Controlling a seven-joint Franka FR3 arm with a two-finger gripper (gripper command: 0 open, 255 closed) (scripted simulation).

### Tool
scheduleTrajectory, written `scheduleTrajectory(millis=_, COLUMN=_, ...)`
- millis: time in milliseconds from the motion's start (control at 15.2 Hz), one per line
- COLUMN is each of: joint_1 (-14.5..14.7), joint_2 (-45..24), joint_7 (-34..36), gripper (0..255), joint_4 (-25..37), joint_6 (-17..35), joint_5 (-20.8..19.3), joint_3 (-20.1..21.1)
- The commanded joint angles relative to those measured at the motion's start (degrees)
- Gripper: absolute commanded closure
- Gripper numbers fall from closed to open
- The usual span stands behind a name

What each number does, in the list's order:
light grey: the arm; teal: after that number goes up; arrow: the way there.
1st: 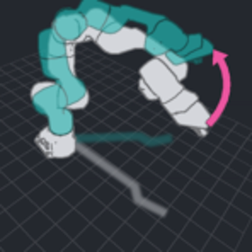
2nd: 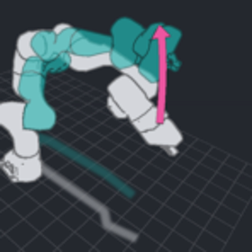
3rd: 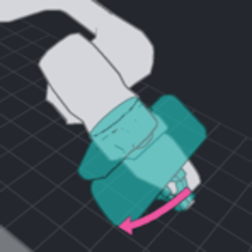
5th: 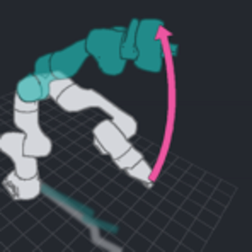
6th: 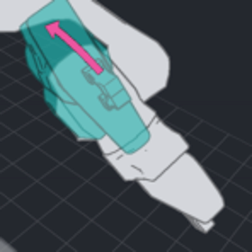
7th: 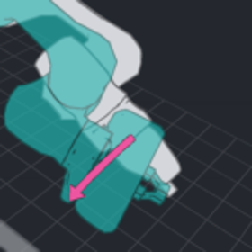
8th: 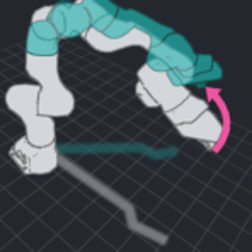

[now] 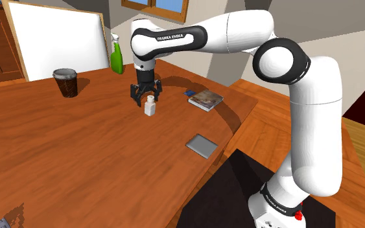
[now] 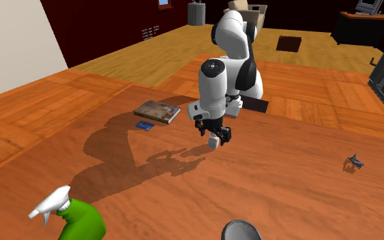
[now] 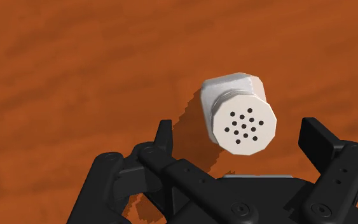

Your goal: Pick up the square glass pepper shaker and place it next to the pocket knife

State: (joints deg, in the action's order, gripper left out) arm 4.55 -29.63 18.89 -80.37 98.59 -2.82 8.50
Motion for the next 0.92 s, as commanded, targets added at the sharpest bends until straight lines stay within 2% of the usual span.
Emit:
scheduleTrajectory(millis=0, joint_1=0.0, joint_2=0.0, joint_7=0.0, gripper=0, joint_4=0.0, joint_6=0.0, joint_5=0.0, joint_3=0.0)
scheduleTrajectory(millis=66, joint_1=0.0, joint_2=0.0, joint_7=0.0, gripper=255, joint_4=0.0, joint_6=0.0, joint_5=0.0, joint_3=0.0)
scheduleTrajectory(millis=660, joint_1=0.0, joint_2=0.0, joint_7=0.0, gripper=255, joint_4=0.0, joint_6=0.0, joint_5=0.0, joint_3=0.0)
scheduleTrajectory(millis=858, joint_1=0.0, joint_2=0.4, joint_7=0.0, gripper=255, joint_4=1.6, joint_6=-2.1, joint_5=0.1, joint_3=0.0)
